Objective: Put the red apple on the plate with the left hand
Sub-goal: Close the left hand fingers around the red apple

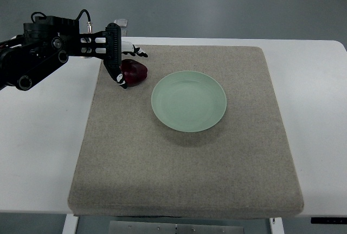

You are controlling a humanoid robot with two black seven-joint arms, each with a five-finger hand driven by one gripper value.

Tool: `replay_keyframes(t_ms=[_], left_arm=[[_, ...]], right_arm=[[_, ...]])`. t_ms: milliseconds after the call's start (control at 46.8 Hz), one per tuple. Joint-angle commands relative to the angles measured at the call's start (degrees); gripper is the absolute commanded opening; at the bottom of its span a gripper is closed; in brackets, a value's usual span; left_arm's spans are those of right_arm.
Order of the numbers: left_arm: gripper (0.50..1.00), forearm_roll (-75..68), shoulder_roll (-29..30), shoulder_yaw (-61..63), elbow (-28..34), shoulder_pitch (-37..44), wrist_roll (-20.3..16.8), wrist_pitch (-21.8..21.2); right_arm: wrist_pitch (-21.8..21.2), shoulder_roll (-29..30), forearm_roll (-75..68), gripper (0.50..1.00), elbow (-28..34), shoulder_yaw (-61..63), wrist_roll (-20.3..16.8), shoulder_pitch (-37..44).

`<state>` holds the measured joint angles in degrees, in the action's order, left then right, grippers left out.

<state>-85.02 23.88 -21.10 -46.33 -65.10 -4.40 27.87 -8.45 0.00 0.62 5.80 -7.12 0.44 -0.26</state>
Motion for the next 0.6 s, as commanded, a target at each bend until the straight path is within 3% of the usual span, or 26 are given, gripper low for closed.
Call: replay_keyframes(t_ms=[0, 107, 257, 577], left_arm=[[0.954, -0.1, -0.2, 0.1, -0.2, 0.1, 0.0, 0.2], [0.932, -0.1, -0.2, 0.2, -0.2, 0.1, 0.0, 0.3], [0.857, -2.3, -0.2, 0.1, -0.2, 0.1, 0.0, 0.4], [0.808, -3.0, -0.1, 0.2, -0.2, 0.1, 0.0, 0.5]], right_arm=[[0.0, 0.0, 0.0, 0.964, 0.0, 0.0, 0.0, 0.0], [0.0, 0.0, 0.0, 0.964, 0.0, 0.0, 0.0, 0.0], [0.0, 0.0, 0.0, 0.964, 0.0, 0.0, 0.0, 0.0], [0.0, 0.0, 0.0, 0.964, 0.0, 0.0, 0.0, 0.0]])
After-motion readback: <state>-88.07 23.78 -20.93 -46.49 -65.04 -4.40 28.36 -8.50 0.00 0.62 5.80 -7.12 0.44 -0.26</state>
